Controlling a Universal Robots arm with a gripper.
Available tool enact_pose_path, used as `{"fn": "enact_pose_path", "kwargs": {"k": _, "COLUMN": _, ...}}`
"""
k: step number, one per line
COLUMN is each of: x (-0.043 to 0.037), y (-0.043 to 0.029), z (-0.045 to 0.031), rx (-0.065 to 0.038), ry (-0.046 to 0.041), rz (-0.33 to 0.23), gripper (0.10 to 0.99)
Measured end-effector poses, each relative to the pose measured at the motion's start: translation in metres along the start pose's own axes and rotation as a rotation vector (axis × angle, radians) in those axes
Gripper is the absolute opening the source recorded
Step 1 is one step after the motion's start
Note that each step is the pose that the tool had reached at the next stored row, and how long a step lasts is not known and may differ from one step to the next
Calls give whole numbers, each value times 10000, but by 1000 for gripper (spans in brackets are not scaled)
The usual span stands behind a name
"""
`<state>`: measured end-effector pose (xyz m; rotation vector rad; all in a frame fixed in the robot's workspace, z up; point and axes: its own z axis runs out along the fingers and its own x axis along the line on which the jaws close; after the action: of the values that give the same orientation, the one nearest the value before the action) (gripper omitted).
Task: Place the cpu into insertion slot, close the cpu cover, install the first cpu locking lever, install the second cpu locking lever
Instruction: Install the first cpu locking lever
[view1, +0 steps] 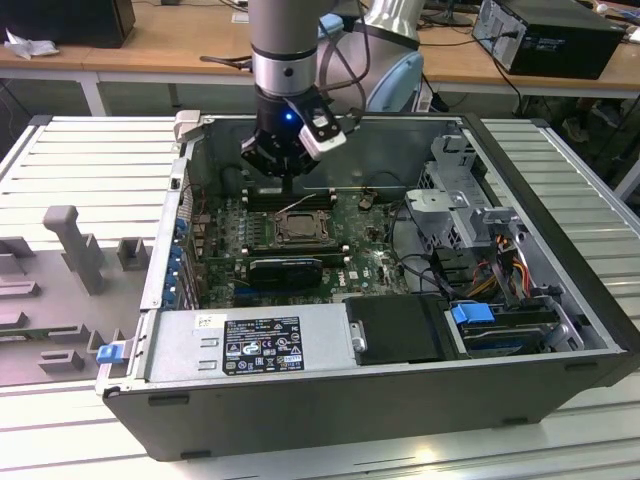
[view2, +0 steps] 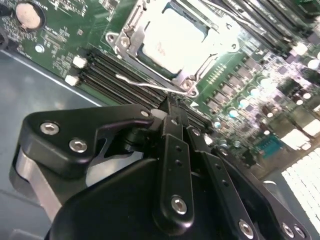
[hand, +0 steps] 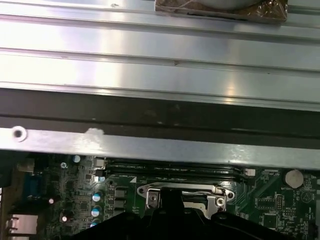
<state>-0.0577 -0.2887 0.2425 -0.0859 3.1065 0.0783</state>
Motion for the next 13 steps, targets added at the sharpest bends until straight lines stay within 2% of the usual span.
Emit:
{"fn": "enact_pose_path", "kwargs": {"k": 9, "x": -129, "y": 43, "z": 168, "rx": -10, "ry": 1, "rz": 4, "gripper": 106}}
{"fn": "enact_pose_path", "kwargs": {"k": 13, "x": -183, "y": 59, "z": 200, "rx": -14, "ry": 3, "rz": 5, "gripper": 106}}
